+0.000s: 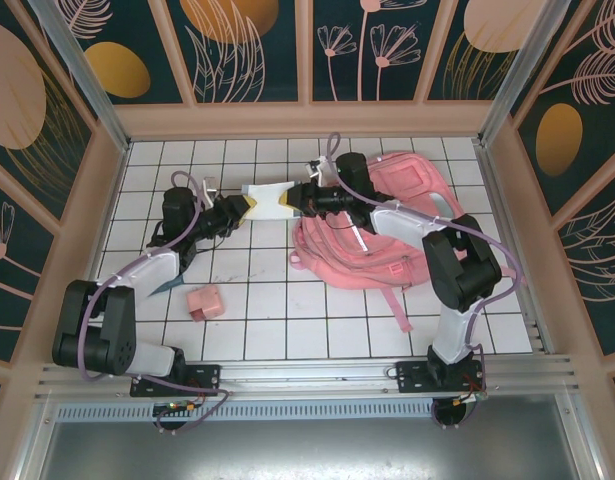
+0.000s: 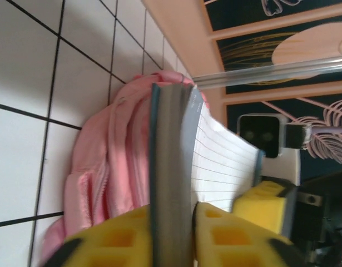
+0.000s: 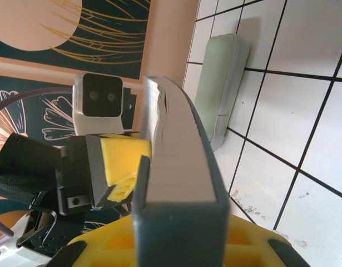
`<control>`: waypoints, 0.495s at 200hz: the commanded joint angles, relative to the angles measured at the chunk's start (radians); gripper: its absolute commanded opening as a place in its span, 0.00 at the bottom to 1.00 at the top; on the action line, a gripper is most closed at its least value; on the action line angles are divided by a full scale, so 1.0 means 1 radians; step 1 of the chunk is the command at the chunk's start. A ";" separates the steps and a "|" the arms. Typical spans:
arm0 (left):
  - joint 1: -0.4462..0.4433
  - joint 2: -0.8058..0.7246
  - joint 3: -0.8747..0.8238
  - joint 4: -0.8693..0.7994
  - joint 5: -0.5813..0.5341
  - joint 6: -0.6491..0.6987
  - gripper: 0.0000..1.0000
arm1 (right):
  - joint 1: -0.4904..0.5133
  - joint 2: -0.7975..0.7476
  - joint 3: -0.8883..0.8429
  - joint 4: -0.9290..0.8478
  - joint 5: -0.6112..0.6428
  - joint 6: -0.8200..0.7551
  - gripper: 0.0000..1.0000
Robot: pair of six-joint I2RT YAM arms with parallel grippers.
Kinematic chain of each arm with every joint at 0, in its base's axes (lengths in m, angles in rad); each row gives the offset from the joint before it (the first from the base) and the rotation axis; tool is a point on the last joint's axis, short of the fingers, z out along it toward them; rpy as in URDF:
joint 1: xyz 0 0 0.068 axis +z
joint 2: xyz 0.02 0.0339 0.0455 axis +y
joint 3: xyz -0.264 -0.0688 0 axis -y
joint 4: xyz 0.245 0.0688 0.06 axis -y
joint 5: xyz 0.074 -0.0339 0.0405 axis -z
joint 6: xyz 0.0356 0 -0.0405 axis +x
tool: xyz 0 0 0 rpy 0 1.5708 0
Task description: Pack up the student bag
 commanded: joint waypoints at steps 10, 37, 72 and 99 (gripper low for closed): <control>0.009 -0.037 0.009 -0.022 -0.021 0.004 0.00 | 0.003 -0.063 0.014 -0.045 0.001 -0.087 0.22; 0.013 -0.077 0.034 -0.110 -0.062 0.052 0.00 | -0.003 -0.107 0.024 -0.225 0.165 -0.194 0.48; 0.014 -0.109 0.067 -0.219 -0.108 0.123 0.00 | -0.002 -0.150 0.099 -0.533 0.533 -0.366 0.52; 0.014 -0.118 0.072 -0.246 -0.116 0.148 0.00 | -0.002 -0.153 0.135 -0.688 0.720 -0.443 0.51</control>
